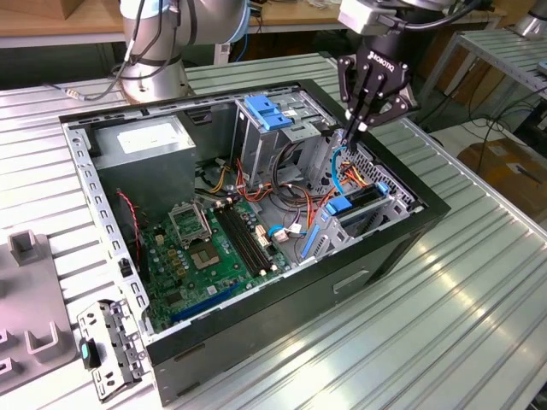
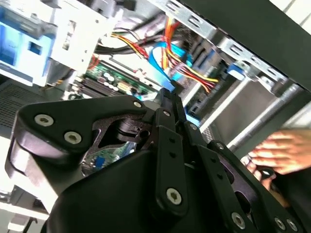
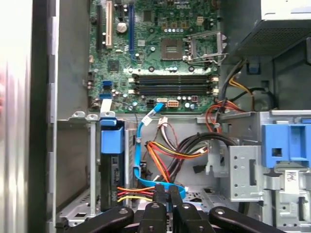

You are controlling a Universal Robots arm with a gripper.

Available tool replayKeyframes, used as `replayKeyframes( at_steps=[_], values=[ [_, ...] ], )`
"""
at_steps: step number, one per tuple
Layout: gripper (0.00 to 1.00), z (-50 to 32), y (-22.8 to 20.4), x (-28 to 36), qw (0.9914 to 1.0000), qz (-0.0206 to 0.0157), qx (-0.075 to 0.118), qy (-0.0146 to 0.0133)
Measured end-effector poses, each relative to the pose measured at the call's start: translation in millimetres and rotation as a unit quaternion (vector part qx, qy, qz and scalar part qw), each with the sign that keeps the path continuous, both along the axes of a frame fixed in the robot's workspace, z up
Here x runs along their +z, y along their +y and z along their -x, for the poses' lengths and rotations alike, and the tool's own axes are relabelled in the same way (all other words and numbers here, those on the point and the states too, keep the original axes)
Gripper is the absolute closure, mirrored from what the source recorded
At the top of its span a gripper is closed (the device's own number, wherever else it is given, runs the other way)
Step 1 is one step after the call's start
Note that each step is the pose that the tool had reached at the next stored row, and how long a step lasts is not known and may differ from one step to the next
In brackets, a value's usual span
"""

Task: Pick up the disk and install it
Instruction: 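Insert the second disk wire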

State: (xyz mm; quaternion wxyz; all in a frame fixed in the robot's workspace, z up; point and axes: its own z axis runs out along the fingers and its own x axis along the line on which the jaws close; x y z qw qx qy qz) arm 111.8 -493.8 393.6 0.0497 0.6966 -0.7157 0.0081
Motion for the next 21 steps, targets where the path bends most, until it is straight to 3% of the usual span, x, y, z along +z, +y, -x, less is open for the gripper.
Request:
replayKeyframes(
  at_steps=[2,3,4,7,11,16,21],
  values=[
    [0.82,-0.3,2.9,-0.4,0.99978,0.021,0.0,0.0],
    [0.82,-0.6,4.5,-0.7,0.99962,0.0277,0.0,0.0],
    [0.82,-1.1,5.9,-0.9,0.99949,0.0318,0.0,0.0],
    [0.82,-2.3,10.4,-2.0,0.99944,0.0335,0.0,0.0],
    [0.82,-2.4,10.6,-3.5,0.99942,0.0341,0.0,0.0],
    [0.82,-2.4,10.5,-6.1,0.99919,0.0402,0.0,0.0],
    [0.82,-2.4,10.6,-6.5,0.99909,0.0426,0.0,0.0]
  ],
)
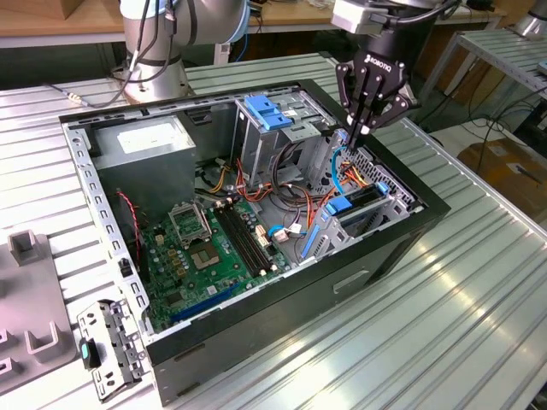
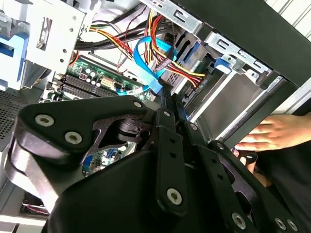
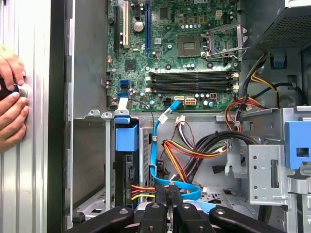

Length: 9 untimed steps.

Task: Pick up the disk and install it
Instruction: 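Insert the second disk wire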

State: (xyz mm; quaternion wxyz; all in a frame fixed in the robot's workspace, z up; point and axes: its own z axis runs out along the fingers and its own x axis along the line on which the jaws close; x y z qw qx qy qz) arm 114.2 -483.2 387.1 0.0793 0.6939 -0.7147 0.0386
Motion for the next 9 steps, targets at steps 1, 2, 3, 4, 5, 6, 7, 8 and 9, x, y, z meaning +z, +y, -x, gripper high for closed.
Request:
replayKeyframes(
  at_steps=[1,2,3,4,5,6,7,8,9],
  values=[
    [0.82,0.0,0.0,-0.3,1.0,0.0008,0.0,0.0],
    [0.82,0.0,0.0,-0.8,1.0,0.0012,0.0,0.0],
    [0.82,0.0,0.0,-2.1,1.0,0.0015,0.0,0.0],
    [0.82,0.0,-0.1,-3.6,1.0,0.0019,0.0,0.0],
    [0.82,0.0,0.0,-4.7,1.0,0.0025,0.0,0.0],
    [0.82,0.0,0.0,-5.7,0.99999,0.0034,0.0,0.0],
    [0.82,0.0,0.0,-7.2,0.99999,0.0053,0.0,0.0],
    [0.84,0.0,0.0,-8.3,0.99998,0.0069,0.0,0.0],
    [0.84,0.0,0.0,-8.9,0.99997,0.0077,0.0,0.0]
  ],
)
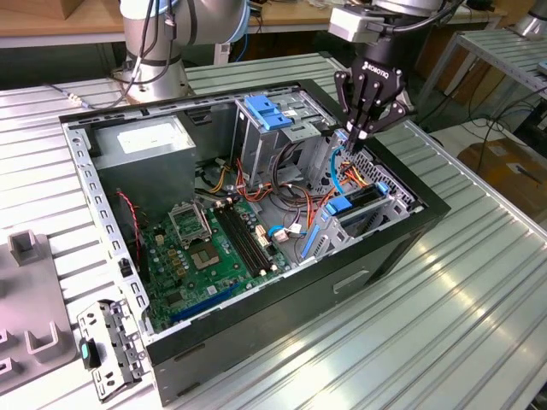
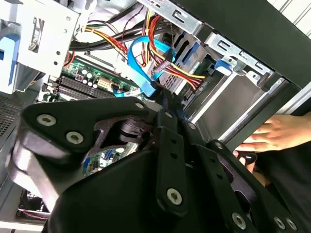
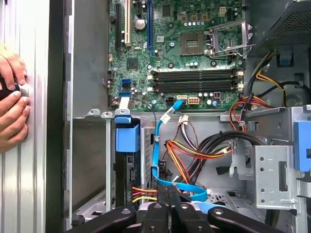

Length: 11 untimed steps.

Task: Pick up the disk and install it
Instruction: 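Insert the second disk wire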

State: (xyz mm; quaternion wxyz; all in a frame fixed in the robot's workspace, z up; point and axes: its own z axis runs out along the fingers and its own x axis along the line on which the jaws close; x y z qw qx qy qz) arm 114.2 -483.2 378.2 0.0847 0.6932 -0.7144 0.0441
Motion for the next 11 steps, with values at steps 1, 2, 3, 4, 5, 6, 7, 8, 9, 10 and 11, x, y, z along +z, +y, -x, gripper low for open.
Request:
replayKeyframes(
  at_steps=[1,2,3,4,5,6,7,8,9,10,11],
  values=[
    [0.89,0.0,0.0,-0.5,1.0,0.0008,0.0,0.0],
    [0.89,0.0,0.0,-1.0,1.0,0.0017,0.0,0.0],
    [0.89,0.0,0.0,-1.5,1.0,0.0025,0.0,0.0],
    [0.89,0.0,0.0,-1.9,0.99999,0.0032,0.0,0.0],
    [0.89,0.0,0.0,-2.2,0.99999,0.0043,0.0,0.0],
    [0.89,0.0,0.1,-2.4,0.99998,0.0061,0.0,0.0],
    [0.89,0.0,0.7,-2.5,0.99994,0.0107,0.0,0.0],
    [0.89,0.0,0.9,-2.6,0.99992,0.0125,0.0,0.0],
    [0.89,0.0,1.0,-2.7,0.99991,0.0137,0.0,0.0],
    [0.89,0.0,1.1,-2.7,0.99989,0.0147,0.0,0.0],
    [0.89,0.0,1.1,-2.6,0.99989,0.0148,0.0,0.0]
  ],
)
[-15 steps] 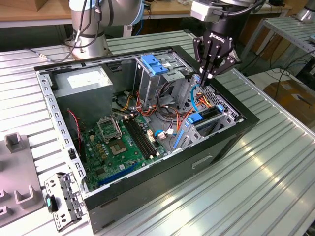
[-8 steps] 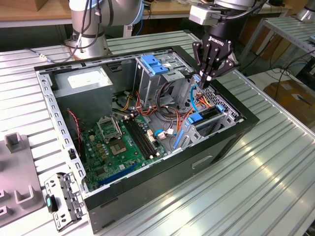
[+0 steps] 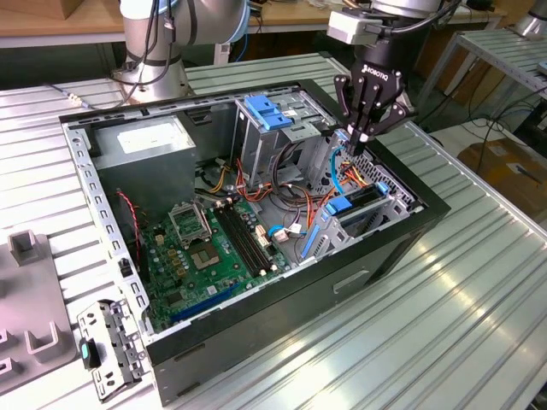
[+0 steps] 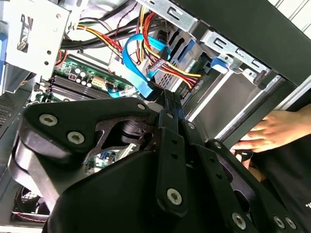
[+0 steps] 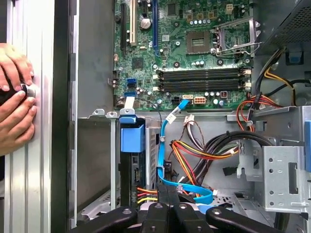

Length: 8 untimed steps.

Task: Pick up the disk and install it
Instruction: 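Insert the second disk wire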

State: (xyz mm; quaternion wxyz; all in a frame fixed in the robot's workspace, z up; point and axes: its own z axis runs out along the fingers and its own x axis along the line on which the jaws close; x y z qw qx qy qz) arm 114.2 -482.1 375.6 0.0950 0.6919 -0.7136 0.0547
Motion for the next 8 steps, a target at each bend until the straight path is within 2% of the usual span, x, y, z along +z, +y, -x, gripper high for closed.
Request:
replayKeyframes(
  at_steps=[2,3,4,8],
  values=[
    [0.89,0.0,0.0,0.0,1.0,0.0,0.0,0.0],
    [0.82,0.0,0.0,0.5,1.0,0.0001,-0.001,0.0],
    [0.82,0.0,0.1,1.6,1.0,0.0002,-0.001,0.0],
    [0.82,0.0,0.0,13.6,1.0,-0.0005,-0.001,0.0006]
  ],
)
